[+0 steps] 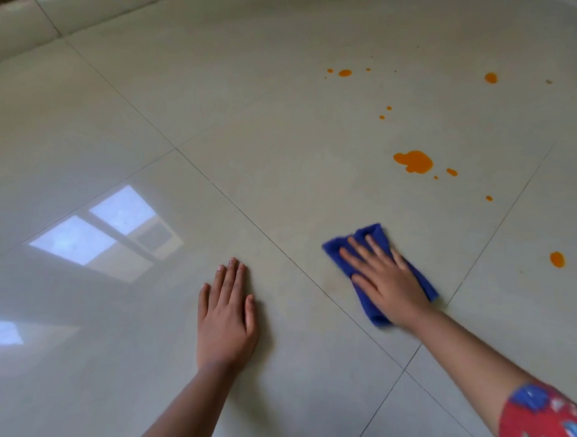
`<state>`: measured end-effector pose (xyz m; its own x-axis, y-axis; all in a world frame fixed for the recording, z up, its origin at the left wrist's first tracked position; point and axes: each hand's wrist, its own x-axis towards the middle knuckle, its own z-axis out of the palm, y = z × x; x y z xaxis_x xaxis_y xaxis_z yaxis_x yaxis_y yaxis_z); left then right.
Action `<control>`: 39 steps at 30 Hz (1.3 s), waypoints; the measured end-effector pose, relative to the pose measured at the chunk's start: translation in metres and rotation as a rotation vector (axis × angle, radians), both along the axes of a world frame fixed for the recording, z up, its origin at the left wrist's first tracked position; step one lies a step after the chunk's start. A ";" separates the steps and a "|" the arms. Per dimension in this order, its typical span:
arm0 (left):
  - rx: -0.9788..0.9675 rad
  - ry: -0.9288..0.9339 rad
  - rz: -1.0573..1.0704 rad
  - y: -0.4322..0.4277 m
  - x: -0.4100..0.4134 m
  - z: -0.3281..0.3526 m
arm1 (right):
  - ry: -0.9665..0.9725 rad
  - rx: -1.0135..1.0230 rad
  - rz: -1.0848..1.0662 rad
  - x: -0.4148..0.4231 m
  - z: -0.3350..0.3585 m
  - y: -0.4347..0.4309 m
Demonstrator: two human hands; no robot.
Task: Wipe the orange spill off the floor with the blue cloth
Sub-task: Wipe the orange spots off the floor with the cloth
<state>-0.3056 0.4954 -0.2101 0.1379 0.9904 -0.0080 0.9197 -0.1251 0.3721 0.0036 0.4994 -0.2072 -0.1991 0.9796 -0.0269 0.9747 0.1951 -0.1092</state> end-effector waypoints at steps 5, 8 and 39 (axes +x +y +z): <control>0.002 -0.001 0.008 0.000 0.001 0.000 | 0.062 0.052 0.007 -0.080 0.003 0.028; -0.002 0.000 0.002 0.001 0.000 0.000 | 0.018 -0.023 0.364 -0.084 0.001 -0.024; -0.006 0.028 -0.101 -0.003 -0.001 0.007 | 0.050 -0.028 0.135 -0.096 0.004 -0.067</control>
